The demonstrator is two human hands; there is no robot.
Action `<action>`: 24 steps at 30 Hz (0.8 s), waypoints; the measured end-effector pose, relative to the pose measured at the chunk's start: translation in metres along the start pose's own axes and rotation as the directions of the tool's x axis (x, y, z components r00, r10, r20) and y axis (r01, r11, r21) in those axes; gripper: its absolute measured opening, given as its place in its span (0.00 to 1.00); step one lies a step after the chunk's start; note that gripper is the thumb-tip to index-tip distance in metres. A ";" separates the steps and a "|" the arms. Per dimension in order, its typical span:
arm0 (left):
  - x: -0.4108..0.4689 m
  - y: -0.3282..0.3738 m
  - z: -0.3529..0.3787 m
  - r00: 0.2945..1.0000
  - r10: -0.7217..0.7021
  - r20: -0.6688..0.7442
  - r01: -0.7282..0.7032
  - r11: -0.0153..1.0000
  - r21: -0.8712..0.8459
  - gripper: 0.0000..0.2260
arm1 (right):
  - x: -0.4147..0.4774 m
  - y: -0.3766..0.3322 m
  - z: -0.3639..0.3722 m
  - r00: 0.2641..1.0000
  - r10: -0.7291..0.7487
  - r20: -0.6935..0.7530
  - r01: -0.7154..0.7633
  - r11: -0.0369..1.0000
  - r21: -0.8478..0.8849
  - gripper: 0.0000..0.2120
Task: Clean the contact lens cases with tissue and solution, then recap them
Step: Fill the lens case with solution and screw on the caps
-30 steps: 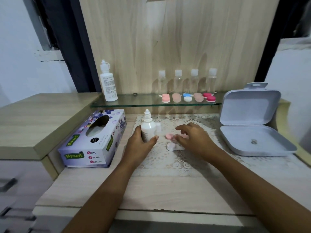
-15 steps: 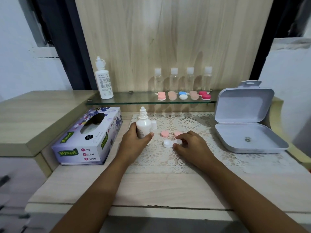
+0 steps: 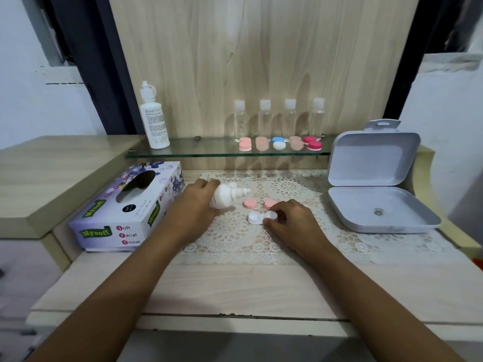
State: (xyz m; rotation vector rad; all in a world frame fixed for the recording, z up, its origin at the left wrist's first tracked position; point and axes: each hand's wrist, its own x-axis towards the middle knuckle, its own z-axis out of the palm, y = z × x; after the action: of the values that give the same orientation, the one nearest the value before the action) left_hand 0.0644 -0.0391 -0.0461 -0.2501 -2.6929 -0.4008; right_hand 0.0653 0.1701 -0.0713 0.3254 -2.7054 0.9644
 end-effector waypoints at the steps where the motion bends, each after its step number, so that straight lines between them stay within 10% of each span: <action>1: 0.001 -0.001 0.000 0.999 0.037 0.009 -0.038 0.998 0.057 0.25 | 0.000 0.000 0.000 1.000 -0.001 -0.001 0.001 1.000 0.002 0.12; 24: 0.012 0.000 0.003 0.937 0.346 0.044 -0.325 0.821 0.471 0.28 | 0.001 0.001 0.002 1.000 -0.016 -0.014 0.016 1.000 0.006 0.12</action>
State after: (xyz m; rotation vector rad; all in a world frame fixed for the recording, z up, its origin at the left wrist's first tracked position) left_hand 0.0525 -0.0363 -0.0441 -0.5486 -2.5308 0.3539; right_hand 0.0636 0.1696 -0.0727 0.3401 -2.6838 0.9673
